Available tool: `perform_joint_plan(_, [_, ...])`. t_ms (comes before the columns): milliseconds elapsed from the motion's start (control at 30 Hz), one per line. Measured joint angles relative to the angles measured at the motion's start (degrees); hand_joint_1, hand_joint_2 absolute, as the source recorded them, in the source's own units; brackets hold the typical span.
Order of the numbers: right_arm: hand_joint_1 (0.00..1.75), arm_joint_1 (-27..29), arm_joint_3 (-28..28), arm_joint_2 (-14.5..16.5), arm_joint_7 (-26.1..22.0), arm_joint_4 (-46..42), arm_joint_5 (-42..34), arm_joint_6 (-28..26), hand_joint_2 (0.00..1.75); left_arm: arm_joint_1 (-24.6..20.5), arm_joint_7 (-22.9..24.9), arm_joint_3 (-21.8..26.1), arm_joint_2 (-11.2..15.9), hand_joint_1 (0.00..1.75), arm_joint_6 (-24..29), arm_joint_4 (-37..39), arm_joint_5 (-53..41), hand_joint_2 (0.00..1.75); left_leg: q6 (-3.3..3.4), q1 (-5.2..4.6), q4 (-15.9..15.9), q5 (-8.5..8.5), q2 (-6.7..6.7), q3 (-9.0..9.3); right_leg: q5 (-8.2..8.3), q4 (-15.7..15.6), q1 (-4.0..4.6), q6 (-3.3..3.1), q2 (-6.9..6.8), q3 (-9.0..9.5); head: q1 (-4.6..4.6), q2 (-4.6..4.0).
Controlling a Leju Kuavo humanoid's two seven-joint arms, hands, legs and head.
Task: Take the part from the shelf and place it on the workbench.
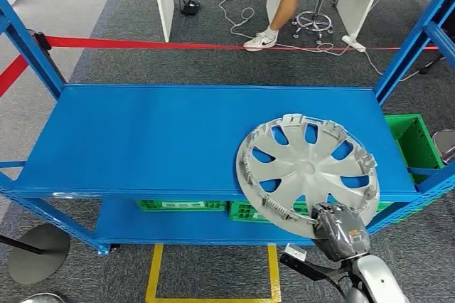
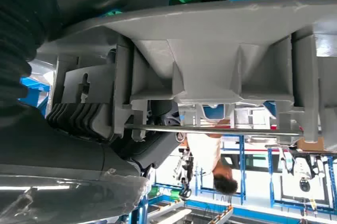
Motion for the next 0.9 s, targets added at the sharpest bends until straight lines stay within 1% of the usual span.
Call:
perform_joint_plan(67, [1.75,0.0,0.0,0.0,0.0,0.0,0.0,0.0,1.75,0.0,0.5,0.0,0.0,0.0,-0.1,0.0,0.0,1.75,0.0,0.0,0.0,0.0,0.0,0.0,0.0,0.0,0.0,0.0,0.0,0.0,0.0,-0.01])
perform_joint_plan(300, [1.75,-0.1,0.4,0.0,-0.6,-0.8,-0.8,-0.9,1.75,0.0,4.6,-0.2,0.0,0.0,-2.1,0.1,-0.3,1.75,0.0,0.0,0.0,0.01,0.0,0.0,0.01,0.0,0.0,0.01,0.0,0.36,0.01,-0.01])
perform_joint_plan(500, [1.75,0.0,2.1,-0.1,-0.5,-5.1,-1.6,-1.8,1.75,0.0,5.3,-0.5,0.0,0.0,-2.6,0.2,-0.3,1.75,0.0,0.01,0.0,0.01,0.0,0.0,0.01,0.0,0.01,0.0,0.0,0.36,0.0,0.0])
perform_joint_plan(633, [1.75,0.6,4.2,-1.2,0.2,-9.7,-2.7,-2.8,1.75,0.0,5.7,-0.5,-0.1,0.0,-3.1,0.2,-0.3,1.75,0.0,0.01,0.0,0.01,0.0,-0.01,0.01,0.0,0.01,0.0,0.01,0.36,0.01,-0.01])
perform_joint_plan(767, [1.75,0.8,6.0,-2.7,1.5,-14.9,-3.6,-2.7,1.75,0.0,6.0,-0.5,-0.1,0.0,-3.5,0.2,-0.3,1.75,0.0,0.01,0.0,0.01,0.0,-0.01,0.01,0.0,0.01,0.0,-0.01,0.35,0.01,-0.01])
perform_joint_plan(900, [1.75,1.3,7.1,-3.9,2.2,-18.3,-4.7,-2.8,1.75,0.0,6.3,-0.5,-0.2,0.0,-3.5,0.2,-0.3,1.75,0.0,0.0,0.0,0.01,0.0,-0.02,0.01,0.0,0.01,0.0,0.0,0.35,0.01,0.0])
